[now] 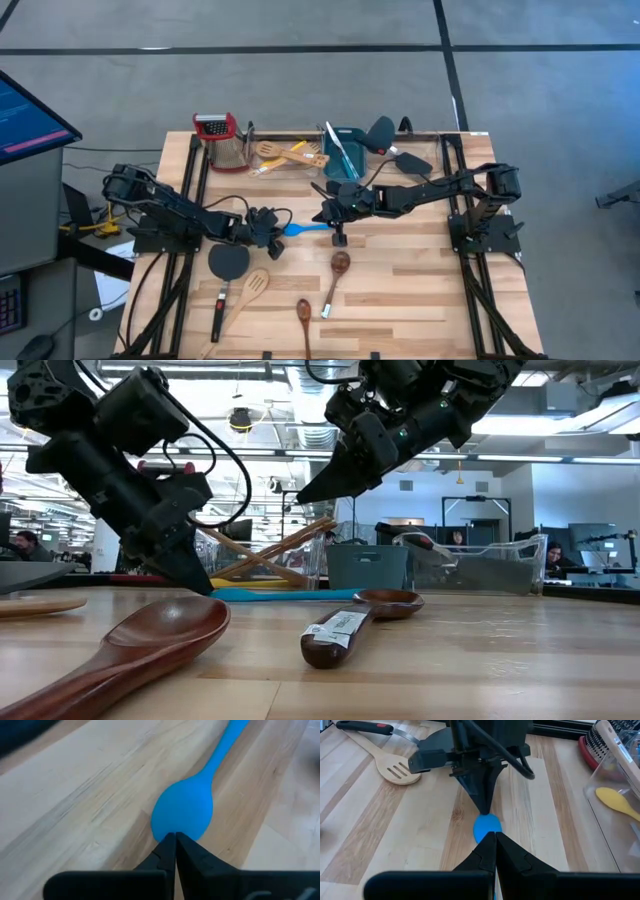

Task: Pick & Place Kitchen Items
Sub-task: Put the blue serving spoon into the left transparent bin

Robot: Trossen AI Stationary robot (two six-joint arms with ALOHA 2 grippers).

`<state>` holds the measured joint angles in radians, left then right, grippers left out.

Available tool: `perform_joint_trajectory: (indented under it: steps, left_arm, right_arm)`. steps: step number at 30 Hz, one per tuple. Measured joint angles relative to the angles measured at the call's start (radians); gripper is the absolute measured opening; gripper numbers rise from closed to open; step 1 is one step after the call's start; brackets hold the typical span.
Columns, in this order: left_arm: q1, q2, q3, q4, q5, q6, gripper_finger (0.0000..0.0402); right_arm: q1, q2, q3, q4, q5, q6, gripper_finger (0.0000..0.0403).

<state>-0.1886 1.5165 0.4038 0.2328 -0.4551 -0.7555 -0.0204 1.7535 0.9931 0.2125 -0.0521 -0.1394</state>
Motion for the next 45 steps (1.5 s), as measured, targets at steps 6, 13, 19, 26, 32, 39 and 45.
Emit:
perform_joint_trajectory:
  steps: [6,13,19,26,32,39,45]
  left_arm:
    - [0.0,-0.025,0.0,-0.007,-0.017,0.015,0.0001]
    - [0.0,-0.053,0.0,-0.007,-0.019,0.021,0.0001]
    - [0.0,-0.053,0.0,0.002,-0.02,0.023,0.0001]
    - [0.001,-0.037,0.001,0.006,-0.025,0.026,0.0001]
    - [0.005,-0.004,0.0,0.007,-0.024,0.021,0.0001]
    - [0.005,0.037,0.002,0.035,-0.036,0.014,0.0001]
    - [0.005,0.06,0.002,0.063,-0.037,0.013,0.0001]
  right_arm:
    - [0.0,0.0,0.0,-0.025,0.0,0.0,0.0]
    - [0.0,-0.032,-0.001,-0.16,0.0,0.001,0.0]
    - [0.0,-0.083,-0.001,-0.198,0.0,0.022,0.0]
    - [0.001,-0.093,-0.001,-0.242,0.0,0.044,0.0]
    - [0.001,-0.093,-0.001,-0.314,0.0,0.082,0.0]
    - [0.001,-0.093,-0.001,-0.388,0.0,0.088,0.0]
    - [-0.001,-0.092,-0.001,-0.438,0.0,0.088,0.0]
